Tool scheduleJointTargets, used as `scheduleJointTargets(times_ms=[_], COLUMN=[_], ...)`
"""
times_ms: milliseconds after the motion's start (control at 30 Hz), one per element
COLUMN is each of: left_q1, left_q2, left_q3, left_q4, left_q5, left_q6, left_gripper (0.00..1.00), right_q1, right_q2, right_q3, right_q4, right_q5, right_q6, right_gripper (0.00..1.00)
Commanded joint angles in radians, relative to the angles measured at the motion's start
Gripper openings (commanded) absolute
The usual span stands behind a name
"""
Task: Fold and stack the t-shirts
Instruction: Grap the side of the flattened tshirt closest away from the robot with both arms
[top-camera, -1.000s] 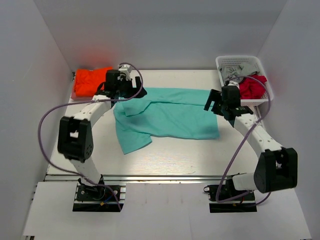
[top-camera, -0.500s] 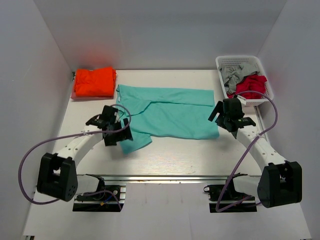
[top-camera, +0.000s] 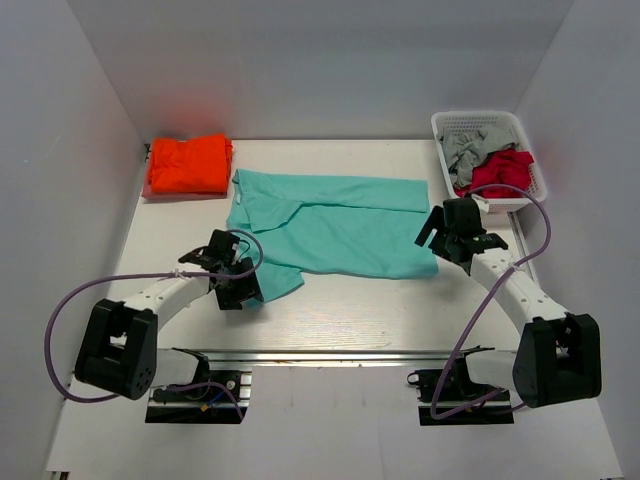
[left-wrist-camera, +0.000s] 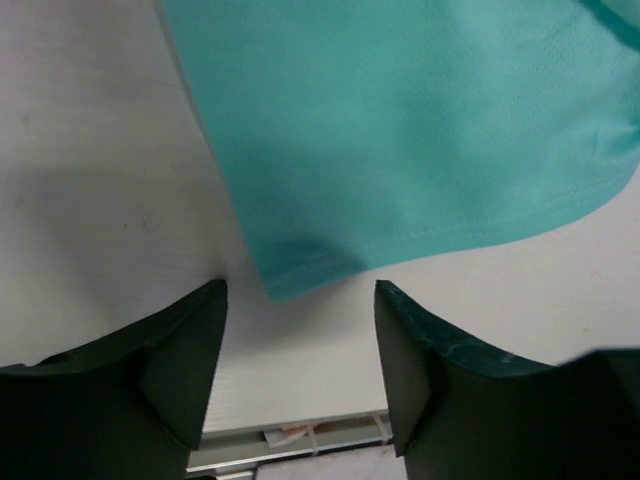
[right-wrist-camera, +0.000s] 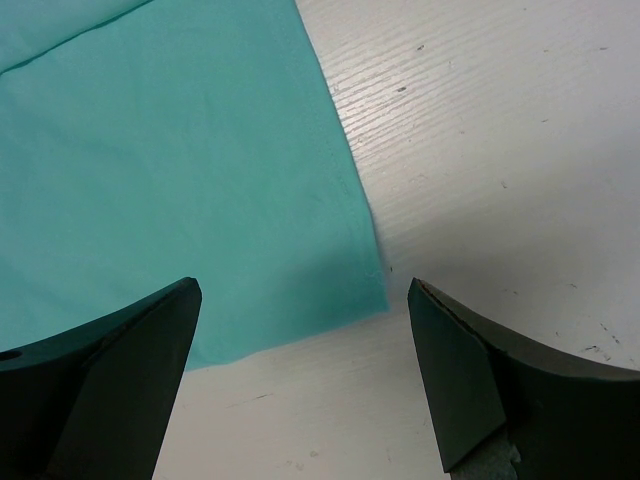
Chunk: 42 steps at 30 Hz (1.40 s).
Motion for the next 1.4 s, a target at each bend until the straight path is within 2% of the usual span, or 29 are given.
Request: scheduleJointTargets(times_ms=[0,67,100,133,167,200,267,300,367,533,700,867,967,1067,1167,1233,1367], left_q1=[-0.011,-0.011,-0.011,-0.011,-0.011,-0.011,-0.011,-0.011,-0.02,-0.02,-0.02,-0.02,-0.02,-0.02,-0.02,-0.02,-0.02], left_q2=[0.026,0.04,0.051,0.051,0.051,0.051,0.061,0.061,0.072,0.072,0.026,-0.017,-0.028,-0.037,-0.037,-0.037,-0.061], left_q3=[-0.006,-0.006,-0.006,-0.006,-0.006,-0.006,-0.006,-0.006,0.003,0.026,0.035,0.044,0.045,0.045,0.045,0.035,0.026], left_q4=[0.036,0.026,0.025,0.025,0.038,0.057,0.067,0.077,0.078,0.076,0.067,0.046,0.021,0.021,0.012,0.012,0.001], left_q5=[-0.026,-0.037,-0.048,-0.048,-0.039,-0.039,0.001,0.012,0.012,0.012,0.012,0.001,0.001,0.001,0.001,0.001,0.001], left_q6=[-0.001,0.009,0.009,0.009,0.019,0.028,0.048,0.058,0.07,0.091,0.091,0.101,0.101,0.101,0.091,0.091,0.081], left_gripper=[0.69,0.63,0.54,0.49,0.41,0.22,0.04,0.0,0.0,0.0,0.0,0.0,0.0,0.0,0.0,0.0,0.0], right_q1=[-0.002,-0.002,-0.002,-0.004,-0.005,-0.005,-0.004,-0.004,-0.007,-0.007,-0.007,-0.011,-0.011,-0.011,-0.014,-0.014,-0.016], right_q2=[-0.016,-0.021,-0.022,-0.024,-0.027,-0.024,-0.004,0.004,0.027,0.057,0.07,0.1,0.12,0.128,0.152,0.162,0.189], right_q3=[-0.022,-0.034,-0.037,-0.043,-0.056,-0.059,-0.059,-0.057,-0.059,-0.083,-0.079,-0.09,-0.102,-0.134,-0.143,-0.157,-0.174], right_q4=[-0.003,-0.003,-0.007,-0.009,-0.012,-0.019,-0.061,-0.07,-0.096,-0.058,-0.003,0.019,0.025,0.053,0.054,0.066,0.074], right_q5=[0.014,0.014,0.017,0.018,0.015,0.011,0.003,0.004,-0.014,-0.014,-0.02,-0.034,-0.029,-0.028,-0.025,-0.023,-0.019], right_q6=[0.002,0.009,0.015,0.019,0.017,0.016,0.009,0.009,0.017,0.057,0.094,0.104,0.118,0.127,0.14,0.137,0.137], right_gripper=[0.9,0.9,0.9,0.9,0.9,0.9,0.9,0.9,0.9,0.83,0.82,0.76,0.65,0.65,0.55,0.54,0.0])
